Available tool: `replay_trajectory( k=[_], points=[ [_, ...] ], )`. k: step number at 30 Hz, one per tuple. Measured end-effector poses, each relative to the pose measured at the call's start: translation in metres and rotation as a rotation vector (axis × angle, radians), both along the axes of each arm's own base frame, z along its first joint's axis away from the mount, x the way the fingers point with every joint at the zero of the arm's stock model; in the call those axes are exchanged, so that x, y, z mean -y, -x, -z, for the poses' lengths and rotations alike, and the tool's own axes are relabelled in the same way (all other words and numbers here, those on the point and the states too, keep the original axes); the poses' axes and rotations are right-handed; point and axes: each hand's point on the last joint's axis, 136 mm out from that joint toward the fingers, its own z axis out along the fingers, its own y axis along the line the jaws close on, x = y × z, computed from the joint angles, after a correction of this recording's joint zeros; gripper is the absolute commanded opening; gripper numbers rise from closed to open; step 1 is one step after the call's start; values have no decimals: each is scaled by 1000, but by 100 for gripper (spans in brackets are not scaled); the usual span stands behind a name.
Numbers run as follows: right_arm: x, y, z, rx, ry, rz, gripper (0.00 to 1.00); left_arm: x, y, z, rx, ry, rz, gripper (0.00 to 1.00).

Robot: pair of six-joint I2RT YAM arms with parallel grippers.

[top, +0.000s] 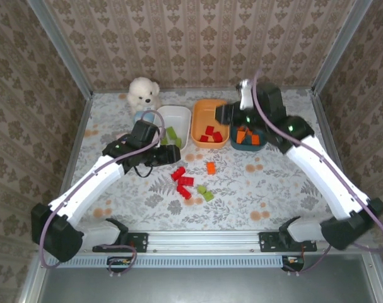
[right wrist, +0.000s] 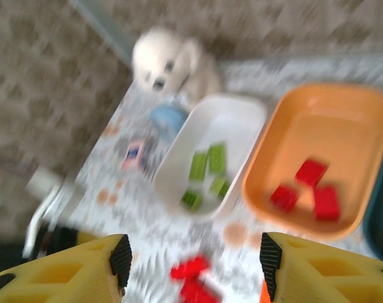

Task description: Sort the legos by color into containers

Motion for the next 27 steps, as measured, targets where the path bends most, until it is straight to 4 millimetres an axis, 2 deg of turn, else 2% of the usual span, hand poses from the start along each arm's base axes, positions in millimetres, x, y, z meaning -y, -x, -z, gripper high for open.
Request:
replay_trajectory(
  k=[6, 10, 13, 16, 21, 27],
  points=[
    [-8, 83, 70, -161, 16, -163, 64, 6, 8, 27, -73, -62, -14, 71],
    [-1, 111, 95, -229, 25, -195, 65, 16, 14, 52, -114, -136, 22, 68],
    [2, 117, 98, -246, 18, -198, 65, 19, 11, 79, -154, -233, 73, 63],
    [0, 118, 98, -248, 12, -205, 65, 19, 0, 100, -162, -336, 130, 62],
    [0, 119, 97, -250, 6, -212, 65, 15, -11, 112, -115, -446, 238, 61],
    [1, 122, 95, -247, -3, -212, 65, 19, -15, 124, -99, -502, 365, 51]
  ],
)
